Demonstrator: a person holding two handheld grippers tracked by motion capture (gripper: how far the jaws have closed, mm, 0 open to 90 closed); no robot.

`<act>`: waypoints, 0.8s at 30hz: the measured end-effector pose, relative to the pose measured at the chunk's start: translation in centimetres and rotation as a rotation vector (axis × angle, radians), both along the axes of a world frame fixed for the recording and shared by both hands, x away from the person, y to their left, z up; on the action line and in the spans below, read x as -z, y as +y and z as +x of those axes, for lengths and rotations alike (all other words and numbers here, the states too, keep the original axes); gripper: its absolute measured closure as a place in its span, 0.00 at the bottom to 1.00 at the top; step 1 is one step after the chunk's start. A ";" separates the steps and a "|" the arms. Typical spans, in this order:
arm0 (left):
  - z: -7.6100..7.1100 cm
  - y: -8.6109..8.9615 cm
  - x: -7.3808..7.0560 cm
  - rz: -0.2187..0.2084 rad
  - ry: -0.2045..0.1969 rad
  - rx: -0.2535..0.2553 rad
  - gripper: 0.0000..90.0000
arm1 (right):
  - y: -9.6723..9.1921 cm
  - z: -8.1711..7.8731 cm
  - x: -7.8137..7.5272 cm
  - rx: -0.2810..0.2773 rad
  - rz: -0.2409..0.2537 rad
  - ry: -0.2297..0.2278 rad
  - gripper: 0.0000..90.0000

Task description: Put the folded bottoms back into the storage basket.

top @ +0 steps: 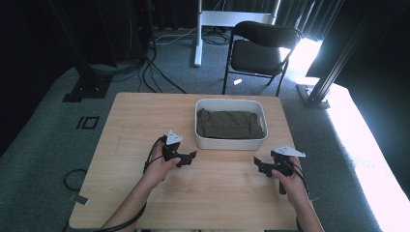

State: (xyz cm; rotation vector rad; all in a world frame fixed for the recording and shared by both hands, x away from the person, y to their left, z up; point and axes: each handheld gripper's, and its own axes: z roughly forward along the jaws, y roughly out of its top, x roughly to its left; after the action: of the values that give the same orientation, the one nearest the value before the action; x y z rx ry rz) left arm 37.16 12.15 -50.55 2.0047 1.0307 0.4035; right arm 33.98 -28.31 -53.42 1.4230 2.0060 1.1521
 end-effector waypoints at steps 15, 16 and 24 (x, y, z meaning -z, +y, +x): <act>-1.4 3.5 2.1 0.016 0.044 -0.076 0.18 | -2.5 -2.0 1.7 0.096 -0.043 0.064 0.17; -1.6 4.0 2.2 0.010 0.045 -0.090 0.18 | -2.6 -2.1 1.8 0.104 -0.043 0.064 0.17; -2.6 5.5 2.6 0.001 0.064 -0.183 0.18 | -3.5 -2.6 2.2 0.171 -0.077 0.069 0.17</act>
State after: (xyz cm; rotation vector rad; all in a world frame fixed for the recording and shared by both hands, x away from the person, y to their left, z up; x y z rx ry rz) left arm 34.60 17.62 -53.19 1.9415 1.2591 0.4393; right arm 31.37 -31.81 -55.66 1.5806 1.9095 0.9556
